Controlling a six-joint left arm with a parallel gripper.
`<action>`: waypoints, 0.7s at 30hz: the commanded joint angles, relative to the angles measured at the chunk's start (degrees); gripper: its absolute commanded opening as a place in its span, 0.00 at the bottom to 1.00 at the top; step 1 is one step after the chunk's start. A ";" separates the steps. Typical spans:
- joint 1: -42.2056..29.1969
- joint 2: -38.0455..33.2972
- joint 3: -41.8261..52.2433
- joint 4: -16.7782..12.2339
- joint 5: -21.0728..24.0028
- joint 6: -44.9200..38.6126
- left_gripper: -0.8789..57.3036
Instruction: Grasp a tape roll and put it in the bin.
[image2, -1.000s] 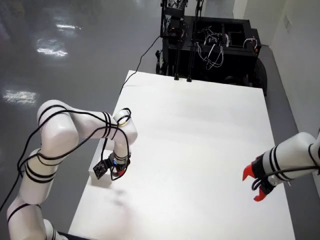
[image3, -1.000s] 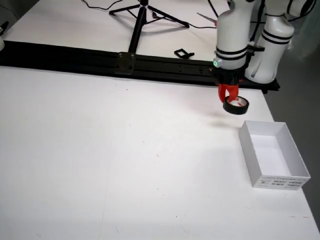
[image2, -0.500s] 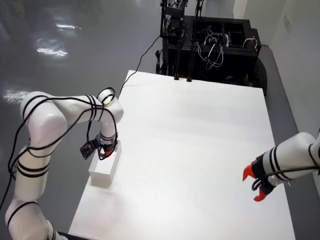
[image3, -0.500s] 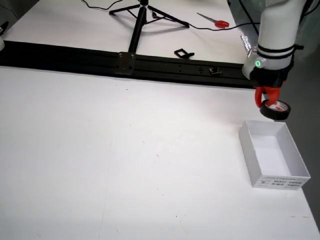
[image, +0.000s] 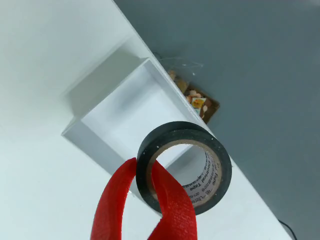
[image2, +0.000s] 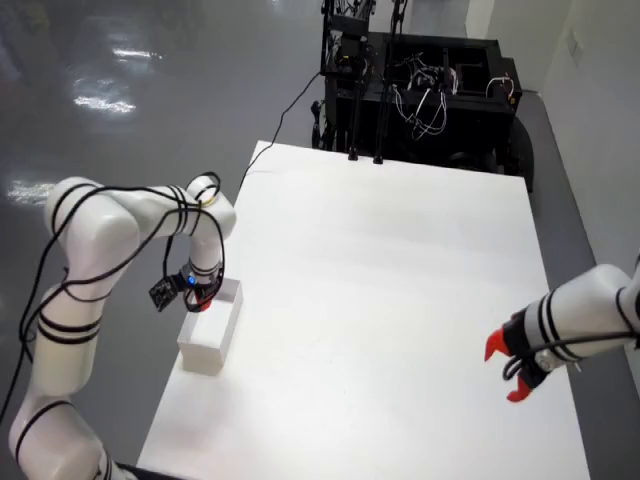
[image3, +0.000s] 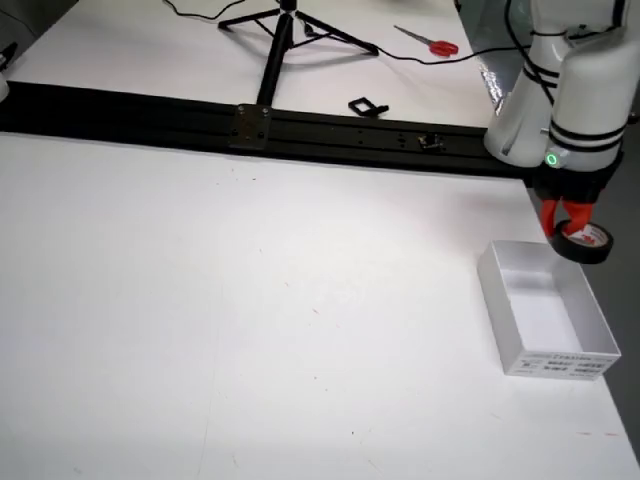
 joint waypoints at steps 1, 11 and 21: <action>3.19 3.26 -0.09 1.90 -6.60 2.14 0.00; 2.05 5.37 -0.36 1.90 -9.58 2.06 0.00; 1.25 6.08 -0.79 1.99 -9.85 2.06 0.00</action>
